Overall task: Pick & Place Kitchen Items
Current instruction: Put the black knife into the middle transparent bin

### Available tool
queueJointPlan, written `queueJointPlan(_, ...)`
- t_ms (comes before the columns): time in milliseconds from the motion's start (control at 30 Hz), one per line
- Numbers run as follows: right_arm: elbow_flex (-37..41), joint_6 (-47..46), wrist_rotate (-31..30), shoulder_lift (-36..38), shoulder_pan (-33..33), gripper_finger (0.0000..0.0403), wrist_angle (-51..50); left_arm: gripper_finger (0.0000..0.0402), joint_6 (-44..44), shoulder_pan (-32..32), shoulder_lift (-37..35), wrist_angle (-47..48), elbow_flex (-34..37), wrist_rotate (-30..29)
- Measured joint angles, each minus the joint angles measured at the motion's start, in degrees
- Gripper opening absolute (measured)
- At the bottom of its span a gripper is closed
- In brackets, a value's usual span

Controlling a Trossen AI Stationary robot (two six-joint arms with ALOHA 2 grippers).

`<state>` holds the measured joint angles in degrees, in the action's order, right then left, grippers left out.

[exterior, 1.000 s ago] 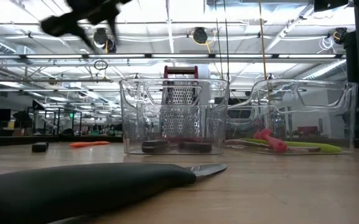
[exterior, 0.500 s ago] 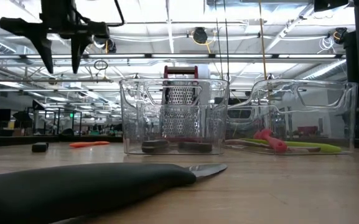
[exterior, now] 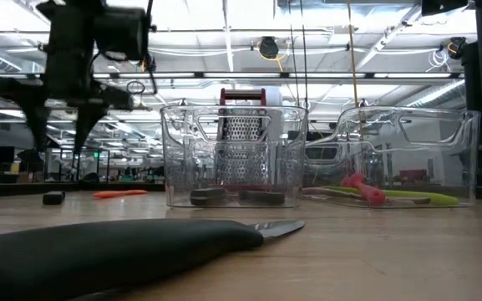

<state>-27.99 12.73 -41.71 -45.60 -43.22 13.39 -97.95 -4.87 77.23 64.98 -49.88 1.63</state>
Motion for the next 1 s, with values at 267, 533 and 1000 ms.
queueJointPlan(267,0.0,0.07,0.0,0.0,0.0,0.0,0.02,0.0214,-0.04,-1.06,0.02,-11.02,8.03,3.5)
queueJointPlan(533,0.0,-0.02,0.0,0.0,0.0,0.0,0.03,0.0214,-0.99,-2.27,0.02,-18.3,14.37,5.94)
queueJointPlan(1000,0.0,-0.07,0.0,0.0,0.0,0.0,0.04,0.0213,2.54,-2.61,-0.11,-24.53,17.17,6.11)
